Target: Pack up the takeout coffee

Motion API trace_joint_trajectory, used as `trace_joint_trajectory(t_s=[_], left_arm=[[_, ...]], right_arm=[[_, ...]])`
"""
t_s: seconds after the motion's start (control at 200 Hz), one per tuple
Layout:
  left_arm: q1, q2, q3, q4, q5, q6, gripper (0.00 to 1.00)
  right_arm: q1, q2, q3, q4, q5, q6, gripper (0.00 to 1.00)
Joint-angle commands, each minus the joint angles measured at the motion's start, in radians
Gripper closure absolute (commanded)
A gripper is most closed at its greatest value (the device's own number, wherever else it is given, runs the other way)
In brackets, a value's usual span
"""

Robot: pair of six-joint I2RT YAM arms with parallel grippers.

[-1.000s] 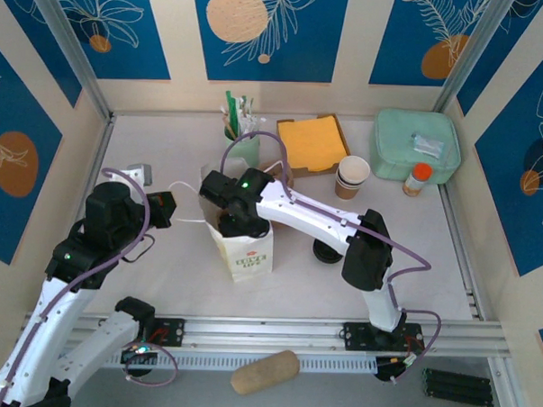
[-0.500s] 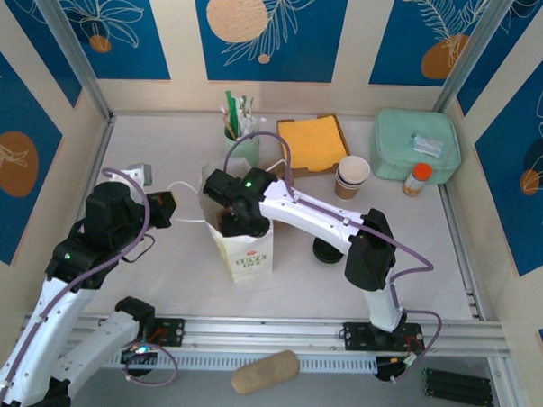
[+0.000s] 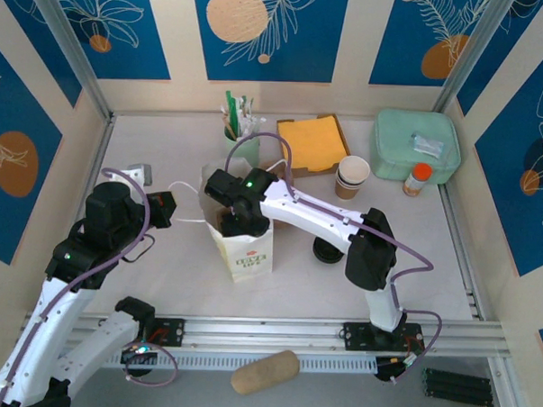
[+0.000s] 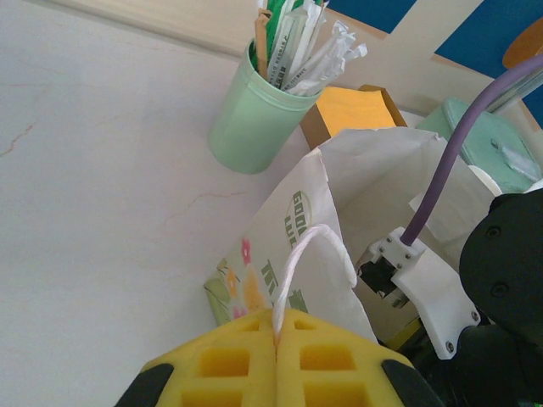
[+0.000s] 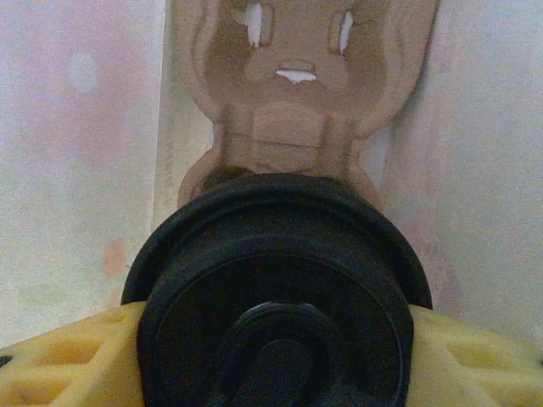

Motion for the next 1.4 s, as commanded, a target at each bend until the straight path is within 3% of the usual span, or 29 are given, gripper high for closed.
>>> trace_joint_trajectory(t_s=[0.0,0.785,1.396], left_arm=[[-0.003,0.001,0.005,0.006,0.002,-0.005,1.0],[-0.004,-0.005,0.002,0.001,0.0,-0.006,1.0],[-0.004,-0.007,0.002,0.0,0.0,-0.011,1.0]], right_arm=[[0.0,0.063,-0.068,-0.007,-0.046,0.007,0.56],[-0.006,0.123,-0.158,0.058,-0.087,0.011,0.53],[0.002,0.117,-0.122,0.042,-0.087,0.001,0.49]])
